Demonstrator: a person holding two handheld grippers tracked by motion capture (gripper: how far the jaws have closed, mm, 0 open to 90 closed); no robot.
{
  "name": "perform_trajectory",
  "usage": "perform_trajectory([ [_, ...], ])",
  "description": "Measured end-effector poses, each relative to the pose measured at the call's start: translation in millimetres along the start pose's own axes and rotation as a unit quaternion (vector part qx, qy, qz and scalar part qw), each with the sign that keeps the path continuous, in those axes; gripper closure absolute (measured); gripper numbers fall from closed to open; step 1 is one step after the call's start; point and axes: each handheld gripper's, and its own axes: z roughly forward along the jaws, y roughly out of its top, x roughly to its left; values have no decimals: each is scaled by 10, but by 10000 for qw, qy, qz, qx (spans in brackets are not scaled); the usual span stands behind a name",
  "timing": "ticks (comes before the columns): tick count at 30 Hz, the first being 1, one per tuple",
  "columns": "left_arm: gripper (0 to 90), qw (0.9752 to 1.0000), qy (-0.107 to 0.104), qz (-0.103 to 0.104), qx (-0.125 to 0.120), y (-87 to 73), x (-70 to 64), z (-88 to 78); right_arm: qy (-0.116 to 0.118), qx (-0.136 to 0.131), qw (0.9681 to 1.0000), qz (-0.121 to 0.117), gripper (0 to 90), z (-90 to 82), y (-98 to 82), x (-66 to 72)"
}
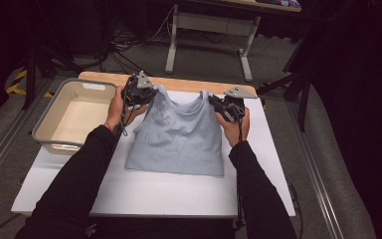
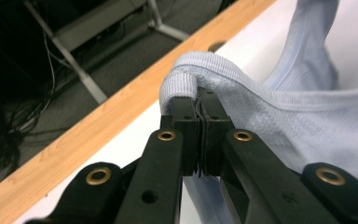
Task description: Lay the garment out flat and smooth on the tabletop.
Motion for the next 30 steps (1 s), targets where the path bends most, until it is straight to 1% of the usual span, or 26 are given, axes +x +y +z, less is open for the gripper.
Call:
perform_trajectory([
  [1,878,10000,48,12,42,-8,5,18,-53,44,10000,-58,866,21,4,-5],
  [3,879,9999,23,-50,136,-29,28,68,-88,140,9996,-208,874,58,13,-10],
  [5,879,9996,116,-76,226,-52,55,126,-115,206,9995,-212,874,95,19,-26],
  [6,879,9996,116,-76,226,-52,55,126,-115,206,9995,-212,874,95,19,-26],
  [7,873,9995,161,-164,236,-68,83,154,-174,245,9993,-202,843,139,22,-49],
  [8,858,9993,199,-188,245,-70,86,164,-204,256,9993,-181,821,152,21,-55],
  [9,828,9987,323,-235,306,-68,86,180,-250,254,9992,-173,781,164,19,-61],
  [10,789,9982,397,-295,324,-61,85,186,-327,246,9990,-157,732,177,14,-68],
  [11,759,9980,441,-333,306,-51,82,185,-351,243,9990,-131,721,183,9,-77],
  [13,730,9978,483,-361,262,-31,60,179,-357,281,9989,-112,661,189,1,-83],
  [15,690,9979,500,-315,252,-17,39,169,-357,344,9987,-86,634,180,-11,-81],
  [16,674,9979,481,-366,236,-8,13,152,-345,349,9988,-64,618,172,-16,-83],
  [17,636,9981,440,-390,182,-1,-8,129,-335,353,9988,-20,611,152,-25,-87],
  [19,613,9990,252,-357,44,3,-71,72,-282,294,9992,53,609,93,-51,-96],
  [20,596,9996,140,-260,-24,-1,-138,24,-254,279,9992,99,604,64,-63,-99],
  [21,579,9998,122,-160,-35,-6,-187,-7,-192,256,9994,116,605,9,-88,-103],
  [22,553,10000,48,-9,-50,-23,-258,-50,-171,237,9995,122,605,-28,-107,-102],
  [23,526,9998,-102,124,-105,-63,-351,-115,-105,229,9996,123,599,-78,-138,-99],
  [24,509,9991,-289,249,-159,-122,-448,-184,-16,255,9997,63,590,-142,-183,-88],
  [25,496,9984,-375,386,-181,-172,-518,-238,10,291,9996,-58,581,-206,-234,-76],
  [26,479,9979,-453,433,-172,-214,-574,-280,64,309,9994,-114,575,-259,-279,-69],
  [27,464,9968,-554,544,-210,-269,-635,-339,97,312,9994,-145,573,-297,-314,-68],
  [28,449,9951,-729,624,-251,-325,-688,-400,130,307,9994,-129,564,-345,-363,-69],
  [29,432,9938,-833,687,-277,-370,-730,-447,165,334,9993,-88,558,-386,-410,-77],
  [30,413,9918,-949,792,-314,-430,-779,-502,207,372,9991,-71,552,-413,-446,-86],
])
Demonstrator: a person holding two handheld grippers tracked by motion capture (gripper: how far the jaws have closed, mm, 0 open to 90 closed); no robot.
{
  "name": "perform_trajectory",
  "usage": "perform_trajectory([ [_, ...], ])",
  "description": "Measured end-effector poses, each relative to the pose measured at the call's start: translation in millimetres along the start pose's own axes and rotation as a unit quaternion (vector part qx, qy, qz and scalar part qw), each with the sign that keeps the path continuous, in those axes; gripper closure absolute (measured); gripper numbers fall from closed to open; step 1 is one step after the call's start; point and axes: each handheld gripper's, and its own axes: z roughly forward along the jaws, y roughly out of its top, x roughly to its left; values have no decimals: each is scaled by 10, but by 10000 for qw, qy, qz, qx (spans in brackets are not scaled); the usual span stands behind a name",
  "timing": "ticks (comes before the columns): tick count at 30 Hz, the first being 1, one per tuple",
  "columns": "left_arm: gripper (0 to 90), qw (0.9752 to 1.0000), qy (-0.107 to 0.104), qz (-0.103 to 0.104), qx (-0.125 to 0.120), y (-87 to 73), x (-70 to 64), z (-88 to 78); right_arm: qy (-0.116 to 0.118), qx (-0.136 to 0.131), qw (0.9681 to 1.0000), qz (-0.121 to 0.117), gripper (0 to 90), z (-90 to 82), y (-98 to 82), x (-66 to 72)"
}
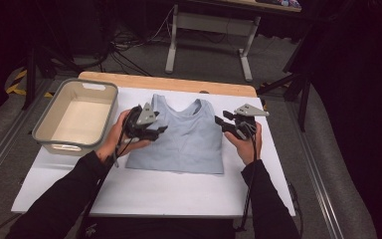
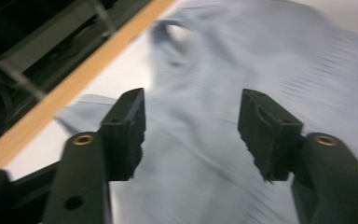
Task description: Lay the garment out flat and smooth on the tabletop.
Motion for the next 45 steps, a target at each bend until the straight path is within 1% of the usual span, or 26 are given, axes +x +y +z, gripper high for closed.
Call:
perform_trajectory([
  [1,403,9999,-104,60,12,-50,-62,-44,20,33,10000,8,545,-28,-51,-11],
  [3,372,9990,-409,192,60,-192,-214,-137,73,140,9998,95,538,-73,-175,-50],
  [4,363,9983,-456,326,157,-267,-286,-176,131,199,9995,200,531,-78,-245,-77],
  [6,338,9974,-536,422,242,-360,-357,-205,135,325,9990,277,527,-62,-333,-118],
  [8,318,9965,-627,423,357,-461,-414,-231,206,418,9983,340,511,-40,-369,-142],
  [9,308,9957,-763,347,385,-525,-443,-244,260,434,9980,377,501,-29,-385,-149],
  [10,300,9951,-789,376,462,-571,-473,-253,363,414,9975,433,500,-14,-400,-151],
  [11,313,9946,-802,409,520,-593,-486,-257,445,430,9970,460,500,9,-411,-144],
  [12,336,9939,-843,439,569,-616,-501,-260,451,469,9969,435,500,26,-417,-135],
  [13,381,9935,-889,456,540,-638,-508,-257,470,509,9969,380,515,50,-426,-123],
  [14,419,9924,-990,459,562,-660,-514,-239,507,553,9967,311,535,78,-438,-113],
  [15,470,9914,-1027,477,662,-675,-529,-227,517,636,9963,263,556,114,-455,-101],
  [16,542,9904,-1074,561,658,-686,-537,-205,477,676,9962,254,608,135,-467,-92],
  [17,584,9899,-1087,562,714,-695,-547,-193,461,667,9964,244,636,148,-478,-82],
  [19,618,9887,-1046,632,868,-714,-567,-140,434,626,9969,208,686,150,-481,-64],
  [21,689,9879,-1137,635,839,-735,-564,-94,364,555,9978,70,732,125,-463,-35],
  [23,736,9875,-1147,685,835,-732,-571,-81,282,507,9983,-58,763,84,-442,-12],
  [26,816,9876,-1037,810,856,-716,-600,-64,235,427,9986,-189,783,28,-411,16],
  [28,841,9871,-975,904,888,-699,-615,-65,179,408,9986,-292,791,-1,-390,41],
  [31,862,9869,-928,1019,839,-694,-626,-84,211,298,9988,-338,805,-51,-344,74],
  [33,865,9875,-932,1022,752,-675,-624,-148,256,183,9990,-309,807,-91,-310,95],
  [35,866,9897,-897,979,531,-635,-616,-264,362,27,9990,-251,809,-153,-252,123],
  [39,867,9916,-874,911,269,-586,-617,-441,407,-98,9988,-271,808,-247,-142,197],
  [40,867,9915,-857,946,243,-585,-633,-483,442,-122,9986,-260,805,-269,-115,222],
  [42,868,9913,-723,1054,299,-600,-672,-569,489,-139,9983,-277,791,-297,-66,279],
  [45,868,9918,-717,989,382,-687,-682,-642,630,9,9975,-314,782,-251,-48,382],
])
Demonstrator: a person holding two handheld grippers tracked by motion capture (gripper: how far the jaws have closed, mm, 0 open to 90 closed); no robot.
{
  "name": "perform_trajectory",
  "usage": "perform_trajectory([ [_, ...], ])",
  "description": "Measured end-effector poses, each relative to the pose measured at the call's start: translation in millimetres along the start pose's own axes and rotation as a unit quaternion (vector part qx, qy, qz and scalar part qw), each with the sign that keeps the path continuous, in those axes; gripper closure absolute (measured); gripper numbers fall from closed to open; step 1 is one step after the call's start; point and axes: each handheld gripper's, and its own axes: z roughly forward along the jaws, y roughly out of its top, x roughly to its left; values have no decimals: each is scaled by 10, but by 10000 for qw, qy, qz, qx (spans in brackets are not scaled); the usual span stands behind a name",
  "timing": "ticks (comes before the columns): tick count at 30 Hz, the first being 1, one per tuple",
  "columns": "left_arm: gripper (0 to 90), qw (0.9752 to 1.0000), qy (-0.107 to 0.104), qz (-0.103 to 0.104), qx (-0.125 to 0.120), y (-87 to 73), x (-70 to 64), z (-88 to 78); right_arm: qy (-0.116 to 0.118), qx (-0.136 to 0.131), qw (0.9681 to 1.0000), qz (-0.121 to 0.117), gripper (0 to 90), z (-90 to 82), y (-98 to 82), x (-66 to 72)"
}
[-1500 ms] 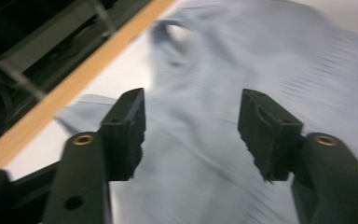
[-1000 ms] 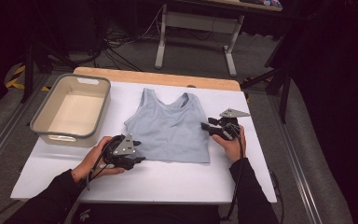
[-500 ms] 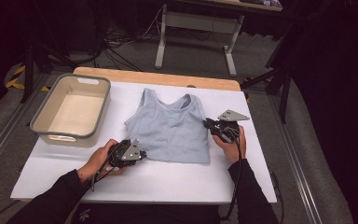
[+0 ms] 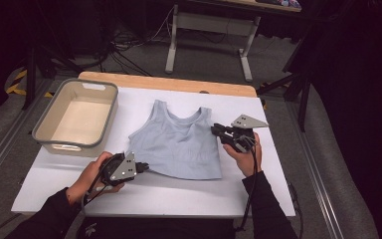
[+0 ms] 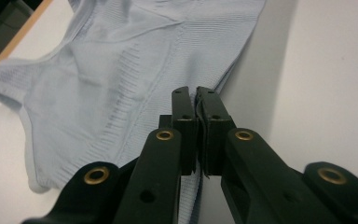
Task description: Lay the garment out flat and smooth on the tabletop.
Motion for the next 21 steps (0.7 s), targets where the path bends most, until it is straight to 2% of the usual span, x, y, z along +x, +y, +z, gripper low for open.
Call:
perform_trajectory([
  [2,868,9999,-57,-82,31,-53,-6,-3,1,50,10000,-19,778,38,-13,21],
  [4,867,9997,-135,-138,142,-139,-30,22,75,311,9995,-2,724,185,-85,56],
  [6,867,9996,-160,-105,205,-154,-41,36,132,348,9993,26,726,222,-110,61],
  [7,867,9995,-167,-134,250,-166,-54,53,193,490,9986,26,719,295,-156,75],
  [10,867,9993,-177,-65,336,-179,-59,91,165,554,9983,-2,697,300,-175,74],
  [11,867,9993,-193,-58,327,-186,-54,97,127,468,9988,53,674,220,-180,37],
  [12,867,9991,-220,-93,356,-196,-54,95,127,468,9988,53,674,220,-180,37],
  [13,867,9991,-225,-97,336,-205,-54,102,80,407,9991,110,648,105,-215,-17],
  [14,867,9990,-241,-110,355,-214,-58,107,80,407,9991,110,648,105,-215,-17],
  [15,867,9989,-248,-116,384,-222,-65,107,72,372,9991,166,640,-13,-286,-68],
  [16,867,9988,-269,-109,403,-229,-72,110,72,372,9991,166,640,-13,-286,-68],
  [17,867,9986,-266,-119,445,-237,-85,111,67,409,9990,158,630,-63,-329,-87],
  [21,867,9988,-260,-121,404,-246,-96,108,-1,846,9964,-14,597,-200,-517,-104],
])
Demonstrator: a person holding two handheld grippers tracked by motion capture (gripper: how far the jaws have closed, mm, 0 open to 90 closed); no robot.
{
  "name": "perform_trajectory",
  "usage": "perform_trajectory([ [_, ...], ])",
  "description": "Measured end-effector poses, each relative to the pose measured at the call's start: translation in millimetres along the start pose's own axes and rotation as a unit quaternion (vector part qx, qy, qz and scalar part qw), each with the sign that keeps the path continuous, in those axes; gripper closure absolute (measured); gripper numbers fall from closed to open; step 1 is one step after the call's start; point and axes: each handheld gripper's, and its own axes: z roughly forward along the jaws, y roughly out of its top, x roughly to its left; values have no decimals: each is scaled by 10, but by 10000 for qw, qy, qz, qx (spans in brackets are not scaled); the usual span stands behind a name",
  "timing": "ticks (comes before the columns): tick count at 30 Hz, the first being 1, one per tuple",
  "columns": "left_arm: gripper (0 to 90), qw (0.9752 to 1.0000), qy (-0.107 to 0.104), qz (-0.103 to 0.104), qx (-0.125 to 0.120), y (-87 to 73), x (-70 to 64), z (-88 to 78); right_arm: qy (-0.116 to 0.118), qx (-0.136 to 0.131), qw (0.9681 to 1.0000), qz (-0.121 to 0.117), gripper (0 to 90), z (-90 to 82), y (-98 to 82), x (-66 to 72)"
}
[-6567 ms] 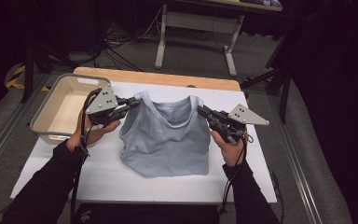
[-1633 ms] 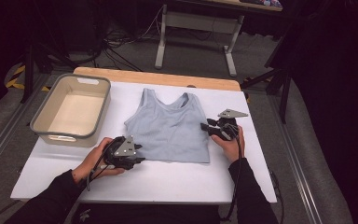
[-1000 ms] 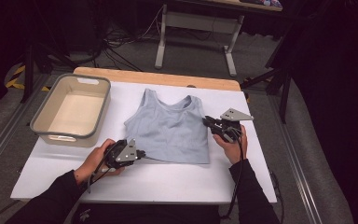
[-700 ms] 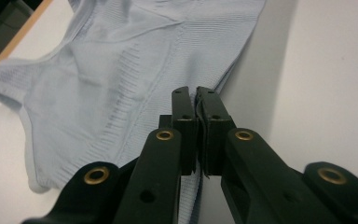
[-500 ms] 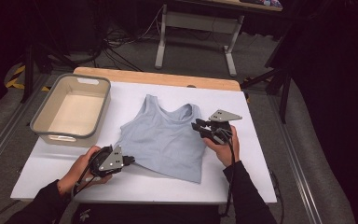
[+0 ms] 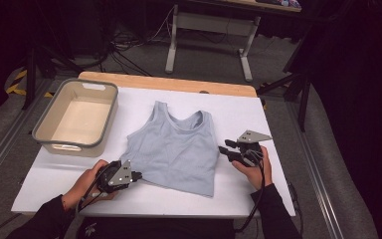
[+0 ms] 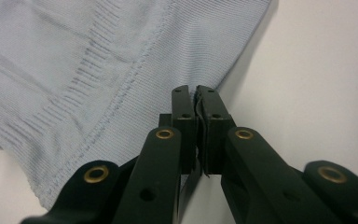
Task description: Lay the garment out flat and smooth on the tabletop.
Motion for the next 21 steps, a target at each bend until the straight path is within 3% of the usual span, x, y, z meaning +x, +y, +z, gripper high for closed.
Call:
perform_trajectory([
  [1,867,10000,11,-5,-6,-1,-3,-1,123,75,9999,-62,590,-22,-51,10],
  [3,867,10000,8,-19,-11,-8,-10,10,94,199,9996,-184,581,-57,-109,29],
  [5,867,10000,-19,-45,7,-11,-11,27,274,258,9990,-243,576,-76,-177,40],
  [9,866,10000,-55,-78,28,-4,-18,40,284,386,9981,-388,572,10,-203,68],
  [13,865,9999,-92,-92,23,0,-17,46,324,356,9972,-568,596,81,-172,109],
  [16,865,9999,-113,-108,10,-4,-11,47,530,282,9966,-563,616,85,-166,116],
  [17,865,9999,-116,-108,10,-4,-12,48,504,323,9963,-618,616,92,-156,119],
  [19,865,9999,-103,-85,15,0,-18,50,674,233,9960,-533,618,106,-128,116],
  [21,865,9999,-100,-61,30,8,-24,50,737,191,9953,-592,676,120,-91,142],
])
